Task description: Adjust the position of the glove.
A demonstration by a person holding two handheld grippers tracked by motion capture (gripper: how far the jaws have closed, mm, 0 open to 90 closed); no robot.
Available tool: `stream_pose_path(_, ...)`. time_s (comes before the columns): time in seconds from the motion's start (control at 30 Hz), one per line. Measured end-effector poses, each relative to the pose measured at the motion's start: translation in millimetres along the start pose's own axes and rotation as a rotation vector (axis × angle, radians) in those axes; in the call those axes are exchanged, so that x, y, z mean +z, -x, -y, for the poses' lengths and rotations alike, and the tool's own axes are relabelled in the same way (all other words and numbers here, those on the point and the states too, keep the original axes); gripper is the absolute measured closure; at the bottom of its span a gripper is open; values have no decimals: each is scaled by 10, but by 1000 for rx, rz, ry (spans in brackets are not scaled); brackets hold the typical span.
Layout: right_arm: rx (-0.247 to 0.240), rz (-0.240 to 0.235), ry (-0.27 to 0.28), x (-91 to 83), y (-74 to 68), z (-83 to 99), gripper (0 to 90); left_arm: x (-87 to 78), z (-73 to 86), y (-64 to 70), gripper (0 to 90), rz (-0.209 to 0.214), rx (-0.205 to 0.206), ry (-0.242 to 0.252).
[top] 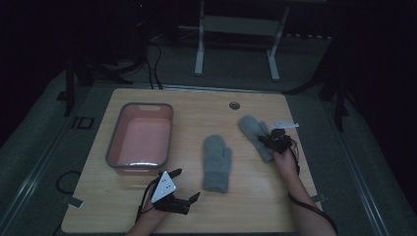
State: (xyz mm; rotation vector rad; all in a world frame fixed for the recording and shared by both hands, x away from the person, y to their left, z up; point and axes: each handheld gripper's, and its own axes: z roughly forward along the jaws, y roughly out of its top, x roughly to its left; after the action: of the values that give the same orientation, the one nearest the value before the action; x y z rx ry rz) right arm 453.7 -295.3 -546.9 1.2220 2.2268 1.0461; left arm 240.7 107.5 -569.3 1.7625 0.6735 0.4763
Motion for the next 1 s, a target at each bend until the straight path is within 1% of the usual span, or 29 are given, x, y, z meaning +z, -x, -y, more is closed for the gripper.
stream_pose_path(0.13, 49, 40, 19, -146, -28, 3, 789, -1, 0, 0, 7, -2, 0, 0)
stream_pose_path(0.2, 69, 52, 33, -219, -39, 3, 789, -1, 0, 2, 7, -3, 1, 0)
stream_pose_path(0.33, 110, 87, 62, -408, -72, 7, 789, 0, 0, 0, 7, -3, 0, -1)
stream_pose_path(0.43, 128, 114, 78, -549, -116, 19, 788, 1, -1, 1, 7, -3, 0, -1)
stream_pose_path(0.5, 135, 147, 86, -645, -156, 33, 789, 1, -1, 1, 7, -2, 1, -2)
stream_pose_path(0.53, 148, 159, 87, -687, -176, 40, 789, 0, 0, 2, 7, -2, 1, 0)
stream_pose_path(0.6, 169, 185, 93, -766, -212, 70, 789, -2, 1, 1, 7, -3, -2, 2)
stream_pose_path(0.63, 177, 187, 91, -789, -222, 81, 788, -1, 0, -2, 7, -2, -2, 1)
stream_pose_path(0.77, 201, 217, 96, -935, -278, 146, 787, -1, 0, 1, 7, -4, 0, 1)
stream_pose_path(0.83, 203, 224, 100, -1008, -299, 183, 786, -4, 1, 2, 7, -4, -2, 2)
stream_pose_path(0.93, 214, 250, 100, -1106, -335, 258, 786, -4, 1, 1, 7, -4, -3, 2)
stream_pose_path(1.0, 233, 262, 100, -1170, -352, 330, 786, -4, 1, 3, 7, -5, -1, 1)
